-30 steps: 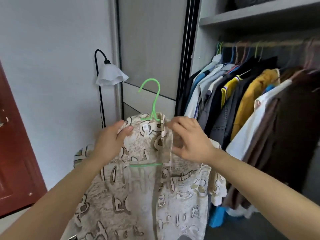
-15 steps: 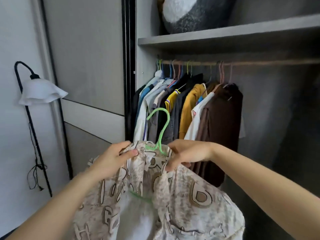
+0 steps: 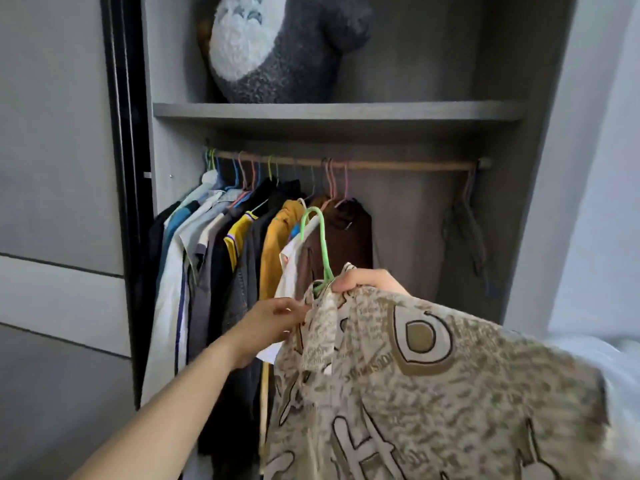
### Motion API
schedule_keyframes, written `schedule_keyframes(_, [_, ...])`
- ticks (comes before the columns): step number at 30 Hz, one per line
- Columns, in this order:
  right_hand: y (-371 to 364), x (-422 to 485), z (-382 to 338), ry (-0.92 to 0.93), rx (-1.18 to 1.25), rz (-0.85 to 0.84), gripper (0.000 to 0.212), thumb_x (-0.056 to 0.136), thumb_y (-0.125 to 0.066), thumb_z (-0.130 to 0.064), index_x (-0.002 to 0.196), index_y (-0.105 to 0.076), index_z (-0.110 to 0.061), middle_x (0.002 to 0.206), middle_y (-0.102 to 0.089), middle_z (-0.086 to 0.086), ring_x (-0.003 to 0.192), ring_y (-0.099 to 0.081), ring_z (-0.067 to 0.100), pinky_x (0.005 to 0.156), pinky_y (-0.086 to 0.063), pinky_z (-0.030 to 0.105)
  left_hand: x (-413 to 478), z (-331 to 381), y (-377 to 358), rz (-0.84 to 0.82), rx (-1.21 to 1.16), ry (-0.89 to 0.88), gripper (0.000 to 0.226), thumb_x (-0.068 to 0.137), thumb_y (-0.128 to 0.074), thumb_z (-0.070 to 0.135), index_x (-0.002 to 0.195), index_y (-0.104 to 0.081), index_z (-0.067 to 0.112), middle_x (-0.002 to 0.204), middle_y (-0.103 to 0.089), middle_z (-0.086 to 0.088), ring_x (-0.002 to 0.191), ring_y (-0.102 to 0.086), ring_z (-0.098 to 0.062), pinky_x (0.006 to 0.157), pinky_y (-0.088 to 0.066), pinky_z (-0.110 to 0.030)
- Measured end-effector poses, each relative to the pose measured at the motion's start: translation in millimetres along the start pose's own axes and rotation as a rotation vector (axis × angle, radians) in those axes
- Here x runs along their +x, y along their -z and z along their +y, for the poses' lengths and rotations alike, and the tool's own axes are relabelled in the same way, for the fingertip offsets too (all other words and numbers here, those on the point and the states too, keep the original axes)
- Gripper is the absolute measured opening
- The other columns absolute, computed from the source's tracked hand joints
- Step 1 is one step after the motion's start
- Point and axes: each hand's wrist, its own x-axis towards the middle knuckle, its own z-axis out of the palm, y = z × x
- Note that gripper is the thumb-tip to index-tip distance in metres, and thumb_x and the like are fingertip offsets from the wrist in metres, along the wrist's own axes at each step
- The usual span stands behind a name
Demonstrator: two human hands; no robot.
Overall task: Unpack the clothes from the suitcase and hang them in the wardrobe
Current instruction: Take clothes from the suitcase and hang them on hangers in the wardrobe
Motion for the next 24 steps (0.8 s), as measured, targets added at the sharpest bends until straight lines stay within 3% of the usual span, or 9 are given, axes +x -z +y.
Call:
schedule_keyframes(4, [36.2, 7.4, -13.7, 0.087, -0.126, 0.303, 0.05, 0.089, -0.054, -0.002, 0.046, -0.065, -0.023, 0.072, -0.055, -0.002, 0.073, -0.052, 0.009, 0.078, -0.044, 0.022, 41.1, 24.6, -46.4, -0.086, -0.053, -0.013, 0.016, 0.096, -0.056, 0.022, 0.092, -0.07, 0.027, 0.097, -0.071, 0.006, 0.078, -0.065, -0.006, 0.069, -0.049, -0.017])
schedule_keyframes(6, [46.1, 12.0, -22.0, 0.047, -0.23, 0.388, 0.039, 0.089, -0.058, -0.012, 0.054, -0.064, -0.028, 0.075, -0.053, -0.008, 0.069, -0.05, 0.004, 0.075, -0.042, 0.021, 54.1, 34.0, -62.8, -0.13, -0.089, -0.014, 0.021, 0.1, -0.049, 0.016, 0.093, -0.066, 0.027, 0.086, -0.068, 0.011, 0.074, -0.06, -0.001, 0.063, -0.046, -0.013])
schedule_keyframes(8, [59.0, 16.6, -25.3, 0.065, -0.207, 0.473, 0.022, 0.089, -0.058, -0.013, 0.068, -0.06, -0.017, 0.074, -0.053, -0.005, 0.059, -0.052, 0.001, 0.062, -0.043, 0.013, 69.7, 41.9, -72.4, -0.136, -0.19, -0.007, 0.02, 0.101, -0.047, 0.017, 0.098, -0.066, 0.023, 0.082, -0.07, 0.01, 0.074, -0.064, -0.001, 0.062, -0.049, -0.013])
schedule_keyframes(10, [67.2, 24.5, -24.0, 0.098, -0.045, 0.572, 0.007, 0.084, -0.059, -0.008, 0.078, -0.055, -0.008, 0.075, -0.049, 0.008, 0.051, -0.049, 0.013, 0.046, -0.037, 0.019, 82.6, 50.7, -72.8, -0.127, -0.218, -0.001, 0.019, 0.099, -0.052, 0.026, 0.101, -0.07, 0.021, 0.089, -0.074, 0.004, 0.084, -0.068, -0.007, 0.073, -0.054, -0.021])
schedule_keyframes(13, [80.9, 55.1, -23.4, 0.124, 0.032, 0.676, 0.009, 0.077, -0.059, -0.005, 0.074, -0.051, -0.007, 0.056, -0.042, 0.008, 0.047, -0.037, 0.021, 0.046, -0.026, 0.025, 111.4, 53.8, -63.5, -0.09, -0.199, -0.015, 0.027, 0.096, -0.054, 0.039, 0.109, -0.072, 0.023, 0.105, -0.073, -0.001, 0.102, -0.066, -0.018, 0.087, -0.053, -0.032])
schedule_keyframes(15, [94.6, 80.6, -25.6, 0.135, -0.018, 0.742, 0.021, 0.077, -0.061, -0.007, 0.065, -0.045, -0.009, 0.041, -0.036, 0.0, 0.034, -0.031, 0.015, 0.039, -0.023, 0.02, 133.8, 50.0, -50.3, 0.074, 0.048, -0.165, 0.025, 0.098, -0.051, 0.032, 0.108, -0.072, 0.023, 0.106, -0.072, 0.004, 0.104, -0.063, -0.015, 0.09, -0.051, -0.03])
schedule_keyframes(18, [114.8, 119.5, -33.3, 0.189, -0.104, 0.848, 0.015, 0.075, -0.068, -0.015, 0.072, -0.055, -0.009, 0.047, -0.049, -0.001, 0.036, -0.047, 0.012, 0.039, -0.035, 0.022, 163.1, 43.1, -26.0, 0.388, 0.605, -0.398, 0.028, 0.094, -0.052, 0.029, 0.119, -0.063, 0.029, 0.124, -0.062, 0.008, 0.119, -0.05, -0.012, 0.102, -0.042, -0.033])
schedule_keyframes(21, [133.7, 150.9, -40.9, 0.248, -0.187, 0.904, 0.013, 0.072, -0.07, -0.019, 0.077, -0.062, -0.009, 0.067, -0.061, 0.005, 0.064, -0.061, 0.023, 0.061, -0.047, 0.033, 179.4, 40.7, -13.3, 0.555, 0.829, -0.386, 0.042, 0.091, -0.052, 0.029, 0.134, -0.049, 0.031, 0.138, -0.046, 0.004, 0.13, -0.028, -0.02, 0.106, -0.033, -0.038])
schedule_keyframes(24, [158.9, 183.8, -50.7, 0.295, -0.243, 0.924, 0.011, 0.073, -0.07, -0.013, 0.071, -0.059, -0.01, 0.069, -0.06, 0.005, 0.067, -0.06, 0.023, 0.061, -0.046, 0.032, 197.3, 39.4, -8.3, 0.604, 0.966, -0.277, 0.055, 0.095, -0.046, 0.04, 0.146, -0.028, 0.031, 0.143, -0.035, 0.003, 0.133, -0.024, -0.022, 0.103, -0.028, -0.042])
